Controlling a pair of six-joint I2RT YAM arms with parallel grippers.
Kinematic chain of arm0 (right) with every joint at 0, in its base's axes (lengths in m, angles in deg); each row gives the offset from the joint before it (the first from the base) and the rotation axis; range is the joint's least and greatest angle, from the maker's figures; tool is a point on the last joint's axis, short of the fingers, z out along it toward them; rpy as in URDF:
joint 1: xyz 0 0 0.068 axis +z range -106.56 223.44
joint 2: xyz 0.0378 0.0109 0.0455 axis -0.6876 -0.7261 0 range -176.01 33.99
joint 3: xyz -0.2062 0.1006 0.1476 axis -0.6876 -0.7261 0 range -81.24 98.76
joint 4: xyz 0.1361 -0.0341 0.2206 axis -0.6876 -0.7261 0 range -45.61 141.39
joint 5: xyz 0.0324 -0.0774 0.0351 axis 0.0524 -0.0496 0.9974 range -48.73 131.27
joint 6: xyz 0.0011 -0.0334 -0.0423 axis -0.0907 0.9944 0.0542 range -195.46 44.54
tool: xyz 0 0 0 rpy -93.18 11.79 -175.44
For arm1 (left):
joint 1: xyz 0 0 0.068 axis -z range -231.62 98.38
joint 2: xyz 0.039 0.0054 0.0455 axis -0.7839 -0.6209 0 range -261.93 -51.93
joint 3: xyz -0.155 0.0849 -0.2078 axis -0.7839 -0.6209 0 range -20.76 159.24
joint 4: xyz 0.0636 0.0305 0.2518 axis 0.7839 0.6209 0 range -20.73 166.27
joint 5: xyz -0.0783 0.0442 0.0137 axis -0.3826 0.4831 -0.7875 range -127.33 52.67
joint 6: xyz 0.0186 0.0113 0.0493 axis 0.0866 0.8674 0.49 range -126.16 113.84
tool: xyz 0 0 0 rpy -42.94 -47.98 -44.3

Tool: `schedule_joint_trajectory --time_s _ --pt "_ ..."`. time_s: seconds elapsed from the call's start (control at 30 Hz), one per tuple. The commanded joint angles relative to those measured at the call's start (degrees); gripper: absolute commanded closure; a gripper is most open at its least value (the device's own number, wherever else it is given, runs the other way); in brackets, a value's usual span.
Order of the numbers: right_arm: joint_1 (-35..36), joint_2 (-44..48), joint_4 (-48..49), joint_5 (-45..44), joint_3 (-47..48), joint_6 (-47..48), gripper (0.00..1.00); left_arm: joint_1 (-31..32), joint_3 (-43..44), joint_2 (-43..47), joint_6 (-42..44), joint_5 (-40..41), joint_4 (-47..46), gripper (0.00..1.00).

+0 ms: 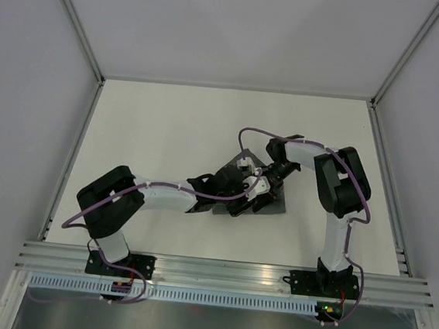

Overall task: Fold the napkin, place the utensils inside, and roll it up
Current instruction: Roll the napkin with the utensil

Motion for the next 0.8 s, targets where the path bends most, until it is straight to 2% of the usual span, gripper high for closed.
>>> schedule_joint_trajectory --time_s 0.0,0.27,0.37,0.47,0.5,0.57,0.63,0.67,0.73,0.77 --pt "-0.7 -4.0 0.9 -6.7 -0.5 3.8 0.94 0.4 1.5 -1.1 3.2 -5.0 3.0 0.50" --pt "-1.2 -5.5 -0.2 -6.2 1.0 3.1 0.94 0.2 -0.3 -3.2 1.3 -6.1 0.2 0.51" --pt "-1.4 -5.8 0.0 -6.3 1.1 2.5 0.94 -0.6 -0.2 -4.2 0.5 -7.1 0.1 0.56" --pt "-1.3 -5.8 0.0 -6.2 1.4 2.0 0.94 -1.9 -0.5 -5.0 -1.5 -9.1 -0.6 0.66" --pt "-1.4 -5.9 0.1 -6.1 1.4 1.7 0.93 -2.3 -0.6 -5.2 -2.6 -10.2 -0.9 0.75" --pt "-1.4 -5.7 0.0 -5.7 1.4 1.3 0.92 -3.0 -0.7 -5.8 -3.8 -11.1 -0.9 0.83" --pt "-1.7 -5.3 0.2 -5.0 1.4 0.3 0.86 -4.0 -0.7 -6.3 -6.0 -13.6 -0.6 0.92" --pt "-2.0 -4.8 -0.2 -3.8 1.6 0.4 0.78 -4.3 -0.9 -6.7 -7.4 -16.1 -0.6 0.97" --pt "-2.7 -4.0 -0.8 -2.7 1.7 0.1 0.69 -5.1 -1.3 -7.2 -8.7 -18.2 -0.8 0.98" --pt "-2.9 -2.9 -0.8 -1.1 1.8 -0.7 0.59 -5.1 -1.7 -7.7 -10.5 -19.7 -1.3 0.98"
